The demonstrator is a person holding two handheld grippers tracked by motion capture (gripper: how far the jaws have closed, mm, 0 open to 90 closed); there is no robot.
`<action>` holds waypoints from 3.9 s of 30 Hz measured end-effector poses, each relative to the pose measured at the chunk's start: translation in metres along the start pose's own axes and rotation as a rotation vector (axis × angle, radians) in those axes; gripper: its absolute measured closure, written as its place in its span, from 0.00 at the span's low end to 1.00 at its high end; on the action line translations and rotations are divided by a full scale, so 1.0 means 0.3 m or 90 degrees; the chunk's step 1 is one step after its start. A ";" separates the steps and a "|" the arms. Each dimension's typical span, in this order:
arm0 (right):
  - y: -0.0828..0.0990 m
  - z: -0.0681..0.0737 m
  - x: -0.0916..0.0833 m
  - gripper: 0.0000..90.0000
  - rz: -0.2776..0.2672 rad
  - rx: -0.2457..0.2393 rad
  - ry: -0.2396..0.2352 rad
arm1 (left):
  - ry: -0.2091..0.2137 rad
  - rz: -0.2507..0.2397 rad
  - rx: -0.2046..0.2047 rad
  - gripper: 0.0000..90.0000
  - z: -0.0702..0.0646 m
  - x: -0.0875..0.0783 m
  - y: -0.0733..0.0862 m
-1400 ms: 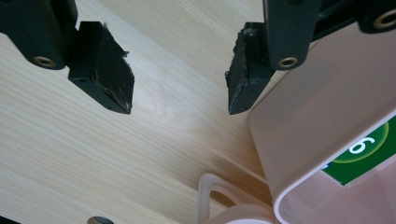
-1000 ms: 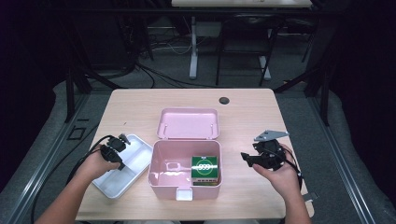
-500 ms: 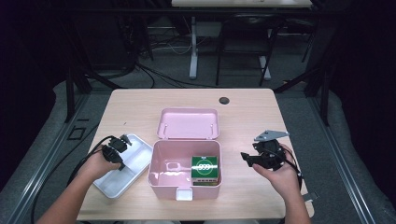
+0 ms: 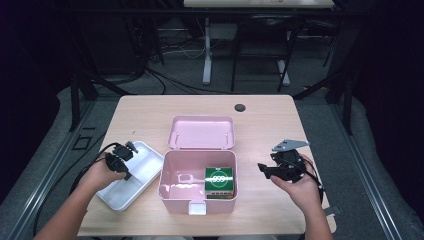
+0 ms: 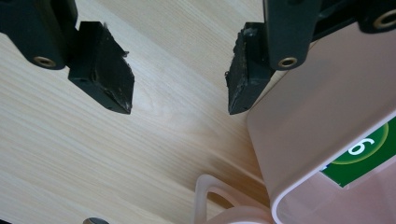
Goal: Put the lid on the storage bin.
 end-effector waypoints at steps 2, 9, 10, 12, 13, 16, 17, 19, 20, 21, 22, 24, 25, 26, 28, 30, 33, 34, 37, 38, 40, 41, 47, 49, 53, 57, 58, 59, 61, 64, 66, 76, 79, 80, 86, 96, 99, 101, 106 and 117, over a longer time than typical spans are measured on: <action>0.001 0.000 0.000 0.45 0.000 0.001 0.001 | -0.002 -0.009 0.002 0.99 -0.001 -0.017 0.000; 0.002 0.000 0.002 0.45 0.001 0.001 0.002 | 0.002 -0.031 0.007 0.99 -0.003 -0.085 0.000; 0.002 0.000 0.002 0.45 0.002 0.001 0.002 | 0.001 -0.036 0.008 0.99 -0.004 -0.092 -0.001; 0.003 0.000 0.003 0.45 0.001 0.001 0.000 | -0.001 -0.039 0.011 0.99 -0.005 -0.107 -0.001; 0.003 0.001 0.003 0.45 0.002 0.001 -0.001 | -0.002 -0.038 0.015 0.99 -0.006 -0.116 -0.001; 0.004 0.002 0.003 0.45 0.004 0.003 0.003 | -0.003 -0.038 0.018 0.99 -0.005 -0.136 -0.002; 0.004 0.002 0.003 0.45 0.004 0.003 0.003 | -0.003 -0.038 0.018 0.99 -0.005 -0.136 -0.002; 0.004 0.001 0.004 0.45 0.001 0.002 0.004 | -0.005 -0.041 0.020 0.99 -0.003 -0.162 -0.002; 0.004 0.001 0.004 0.45 0.001 0.002 0.004 | -0.006 -0.046 0.020 0.99 -0.003 -0.169 -0.002; 0.004 0.001 0.004 0.45 0.001 0.003 0.004 | -0.007 -0.046 0.021 0.99 -0.002 -0.177 -0.002; 0.004 0.000 0.004 0.45 0.001 0.003 0.004 | -0.009 -0.049 0.022 0.99 -0.001 -0.185 -0.003; 0.005 0.001 0.005 0.45 0.001 0.004 0.005 | -0.009 -0.053 0.022 0.99 0.000 -0.200 -0.004; 0.005 0.001 0.005 0.45 0.001 0.005 0.005 | -0.009 -0.053 0.022 0.99 0.000 -0.207 -0.004; 0.005 0.000 0.004 0.45 0.004 0.005 -0.001 | -0.009 -0.050 0.024 0.99 -0.001 -0.213 -0.004; 0.005 0.000 0.004 0.45 0.003 0.005 0.001 | -0.009 -0.048 0.027 0.99 -0.002 -0.218 -0.005; 0.005 0.000 0.002 0.45 0.007 0.004 0.000 | -0.013 -0.047 0.031 0.99 -0.006 -0.231 -0.007; 0.006 0.001 0.007 0.45 0.003 0.005 0.004 | -0.017 -0.048 0.034 0.99 -0.009 -0.248 -0.010; 0.006 0.001 0.007 0.45 0.003 0.005 0.004 | -0.017 -0.048 0.036 0.99 -0.010 -0.256 -0.012; 0.006 0.002 0.007 0.45 0.002 0.005 0.003 | -0.016 -0.049 0.041 0.99 -0.014 -0.276 -0.015; 0.006 0.001 0.006 0.45 0.002 0.005 0.004 | -0.018 -0.048 0.044 0.99 -0.015 -0.284 -0.016; 0.006 0.000 0.006 0.45 0.002 0.006 0.004 | -0.020 -0.050 0.051 0.99 -0.016 -0.299 -0.019; 0.006 0.000 0.006 0.45 0.002 0.006 0.004 | -0.017 -0.055 0.050 0.99 -0.017 -0.309 -0.021; 0.006 0.002 0.008 0.45 0.004 0.003 0.004 | -0.020 -0.064 0.088 0.99 -0.017 -0.364 -0.032; 0.006 0.002 0.009 0.45 0.004 0.003 0.000 | -0.020 -0.061 0.104 0.99 -0.022 -0.375 -0.034; 0.006 0.001 0.009 0.45 0.004 0.004 0.002 | -0.028 -0.062 0.120 0.99 -0.033 -0.399 -0.044; 0.007 0.002 0.010 0.45 0.004 0.004 0.001 | -0.035 -0.061 0.139 0.99 -0.047 -0.425 -0.056; 0.007 0.002 0.010 0.45 0.004 0.004 0.002 | -0.036 -0.061 0.142 0.99 -0.050 -0.430 -0.058; 0.007 0.002 0.011 0.45 0.004 0.004 0.002 | -0.036 -0.060 0.145 0.99 -0.055 -0.435 -0.060; 0.007 0.001 0.011 0.45 0.003 0.004 0.004 | -0.036 -0.063 0.156 0.99 -0.065 -0.444 -0.066; 0.008 0.001 0.012 0.45 0.003 0.005 0.004 | -0.034 -0.068 0.167 0.99 -0.079 -0.454 -0.076; 0.008 0.000 0.010 0.45 0.008 0.005 0.005 | -0.033 -0.070 0.174 0.99 -0.086 -0.457 -0.082; 0.010 -0.002 0.011 0.45 0.004 0.008 0.005 | -0.034 -0.067 0.205 0.99 -0.126 -0.471 -0.110; 0.010 -0.002 0.014 0.45 0.004 0.006 0.004 | -0.026 -0.069 0.217 0.99 -0.141 -0.481 -0.119; 0.010 -0.001 0.014 0.45 0.005 0.005 0.005 | -0.025 -0.070 0.218 0.99 -0.147 -0.483 -0.122; 0.011 -0.001 0.013 0.45 0.004 0.006 0.004 | -0.024 -0.069 0.238 0.99 -0.176 -0.493 -0.140; 0.011 -0.001 0.015 0.45 0.004 0.006 0.003 | -0.015 -0.071 0.294 0.99 -0.251 -0.513 -0.185; 0.012 0.000 0.015 0.45 0.006 0.007 0.003 | -0.013 -0.067 0.306 0.99 -0.276 -0.513 -0.200; 0.012 0.000 0.016 0.45 0.006 0.008 0.001 | -0.011 -0.068 0.315 0.99 -0.292 -0.510 -0.211; 0.012 0.001 0.017 0.45 0.002 0.008 0.004 | -0.005 -0.069 0.338 0.99 -0.337 -0.504 -0.242; 0.015 -0.001 0.019 0.45 0.004 0.008 0.003 | 0.001 -0.059 0.409 0.99 -0.435 -0.480 -0.301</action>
Point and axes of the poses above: each handheld gripper's, and its own axes: x roughly forward along the jaws, y roughly out of its underside, z roughly to its left, the point moved 3 cm from there along x, roughly forward along the jaws, and after that the axes turned 4 degrees about -z, right-handed, at the moved point
